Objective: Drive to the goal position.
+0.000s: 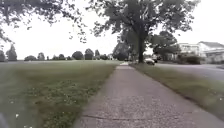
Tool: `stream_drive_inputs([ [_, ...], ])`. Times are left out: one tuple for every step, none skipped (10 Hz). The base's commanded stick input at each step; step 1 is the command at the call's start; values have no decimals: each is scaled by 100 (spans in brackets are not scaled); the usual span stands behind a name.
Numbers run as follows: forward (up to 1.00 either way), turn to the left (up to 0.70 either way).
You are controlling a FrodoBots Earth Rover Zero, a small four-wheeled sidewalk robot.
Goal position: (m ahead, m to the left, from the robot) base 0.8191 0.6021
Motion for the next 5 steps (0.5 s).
stream_drive_inputs([
  [70,0],
  [70,0],
  [70,0],
  [70,0],
  [70,0],
])
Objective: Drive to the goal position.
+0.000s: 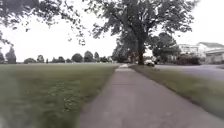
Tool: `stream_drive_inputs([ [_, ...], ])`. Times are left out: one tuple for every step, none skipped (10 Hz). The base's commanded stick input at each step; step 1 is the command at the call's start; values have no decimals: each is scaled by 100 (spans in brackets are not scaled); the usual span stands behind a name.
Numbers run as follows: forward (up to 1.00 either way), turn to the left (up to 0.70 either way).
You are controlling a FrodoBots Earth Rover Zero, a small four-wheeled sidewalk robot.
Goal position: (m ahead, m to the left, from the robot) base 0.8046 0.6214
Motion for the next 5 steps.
stream_drive_inputs([
  [70,0],
  [70,0],
  [70,0],
  [70,0],
  [70,0],
])
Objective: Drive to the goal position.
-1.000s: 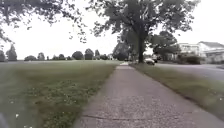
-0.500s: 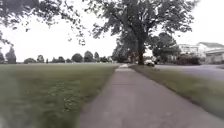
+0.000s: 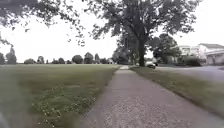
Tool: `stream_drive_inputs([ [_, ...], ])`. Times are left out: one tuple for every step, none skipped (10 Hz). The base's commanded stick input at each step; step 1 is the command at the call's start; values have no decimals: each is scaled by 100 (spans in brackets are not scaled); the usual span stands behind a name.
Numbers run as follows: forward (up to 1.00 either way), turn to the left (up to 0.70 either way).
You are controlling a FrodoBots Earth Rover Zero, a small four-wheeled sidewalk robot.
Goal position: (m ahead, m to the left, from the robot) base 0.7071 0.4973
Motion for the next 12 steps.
stream_drive_inputs([
  [70,0],
  [70,0],
  [70,0],
  [70,0],
  [70,0],
  [70,0],
  [70,0],
  [70,0],
  [70,0],
  [70,0],
  [70,0],
  [70,0],
])
